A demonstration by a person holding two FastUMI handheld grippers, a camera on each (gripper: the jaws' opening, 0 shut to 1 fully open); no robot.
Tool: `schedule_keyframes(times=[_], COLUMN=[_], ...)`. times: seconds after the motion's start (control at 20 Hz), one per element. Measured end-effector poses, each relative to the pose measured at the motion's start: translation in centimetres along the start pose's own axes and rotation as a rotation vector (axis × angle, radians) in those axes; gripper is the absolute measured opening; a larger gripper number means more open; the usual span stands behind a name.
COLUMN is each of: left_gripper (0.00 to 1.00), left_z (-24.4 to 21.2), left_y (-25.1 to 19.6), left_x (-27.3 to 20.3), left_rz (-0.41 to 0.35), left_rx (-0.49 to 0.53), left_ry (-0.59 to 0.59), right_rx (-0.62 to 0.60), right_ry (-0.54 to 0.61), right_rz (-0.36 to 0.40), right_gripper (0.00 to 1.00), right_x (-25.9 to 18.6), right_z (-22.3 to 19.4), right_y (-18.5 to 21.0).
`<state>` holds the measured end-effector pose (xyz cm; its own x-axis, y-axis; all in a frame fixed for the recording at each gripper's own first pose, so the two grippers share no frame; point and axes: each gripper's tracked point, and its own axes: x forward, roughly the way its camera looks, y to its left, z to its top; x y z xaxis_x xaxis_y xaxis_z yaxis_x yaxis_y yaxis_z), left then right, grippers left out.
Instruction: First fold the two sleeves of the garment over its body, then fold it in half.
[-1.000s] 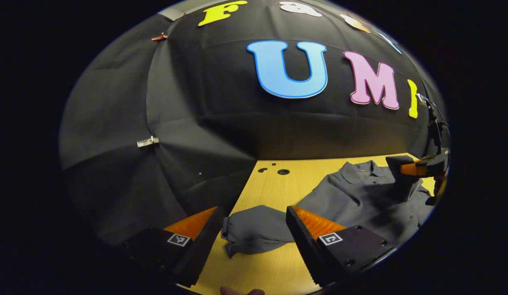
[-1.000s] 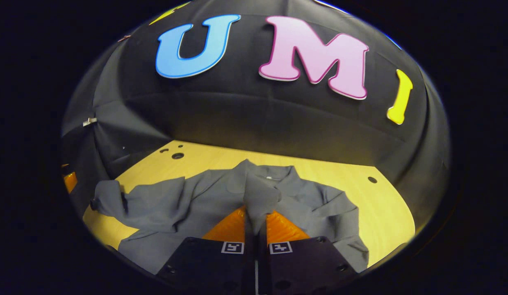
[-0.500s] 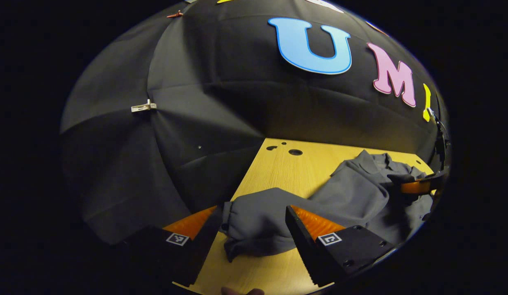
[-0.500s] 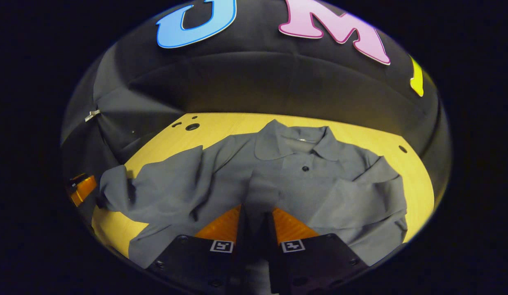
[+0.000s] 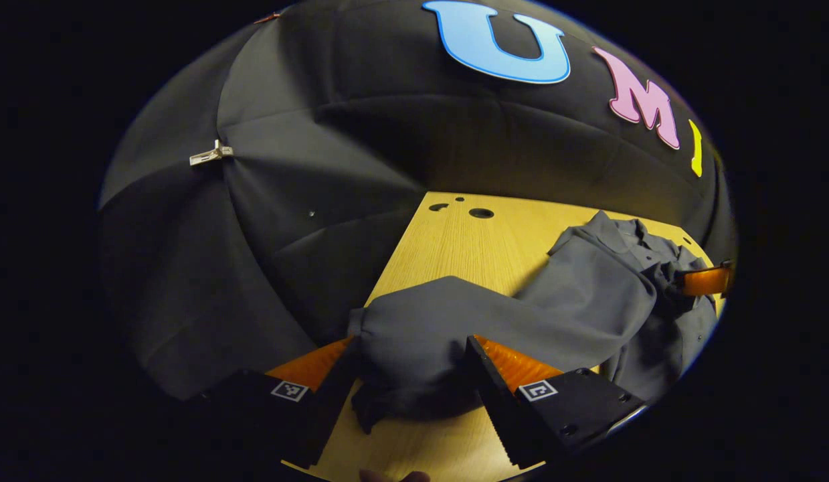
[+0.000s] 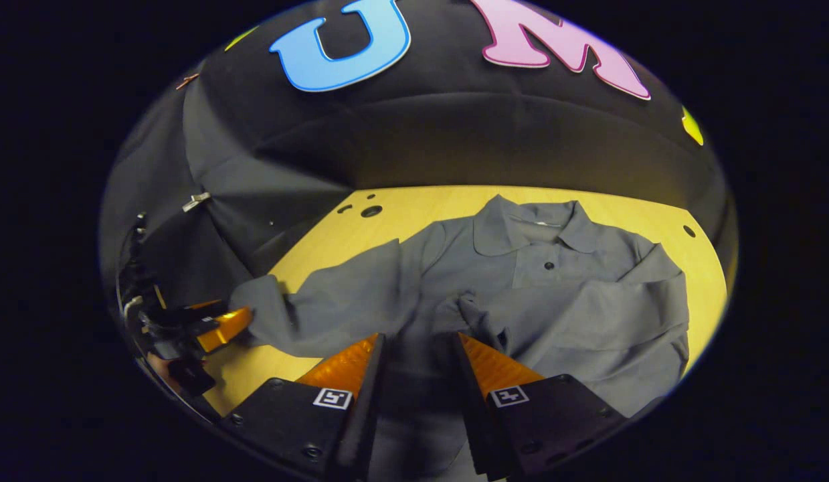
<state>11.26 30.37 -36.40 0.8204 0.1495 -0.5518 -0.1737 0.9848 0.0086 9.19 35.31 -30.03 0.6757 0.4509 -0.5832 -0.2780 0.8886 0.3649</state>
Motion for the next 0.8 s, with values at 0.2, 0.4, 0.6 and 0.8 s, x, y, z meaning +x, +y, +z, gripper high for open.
schedule_keyframes(times=[0.2,0.4,0.6,0.8], left_gripper=[0.99,1.0,0.9,0.43], left_z=[-1.0,-2.0,-2.4,-2.4], left_y=[0.3,0.4,-0.5,-1.8], left_x=[0.3,0.9,1.2,1.6], left_rz=[0.023,0.037,0.032,-0.024], left_rx=[0.013,0.016,0.038,0.056], left_ry=[0.056,0.104,0.128,0.127], right_rx=[0.003,0.014,0.037,0.043], right_ry=[-0.048,-0.074,-0.055,-0.07], right_rz=[-0.044,-0.132,-0.18,-0.195], right_gripper=[0.53,0.64,0.64,0.64], right_x=[-4.8,-8.9,-11.4,-12.9], right_z=[1.3,-0.1,-1.9,-1.8], right_y=[-2.6,-5.7,-8.0,-9.1])
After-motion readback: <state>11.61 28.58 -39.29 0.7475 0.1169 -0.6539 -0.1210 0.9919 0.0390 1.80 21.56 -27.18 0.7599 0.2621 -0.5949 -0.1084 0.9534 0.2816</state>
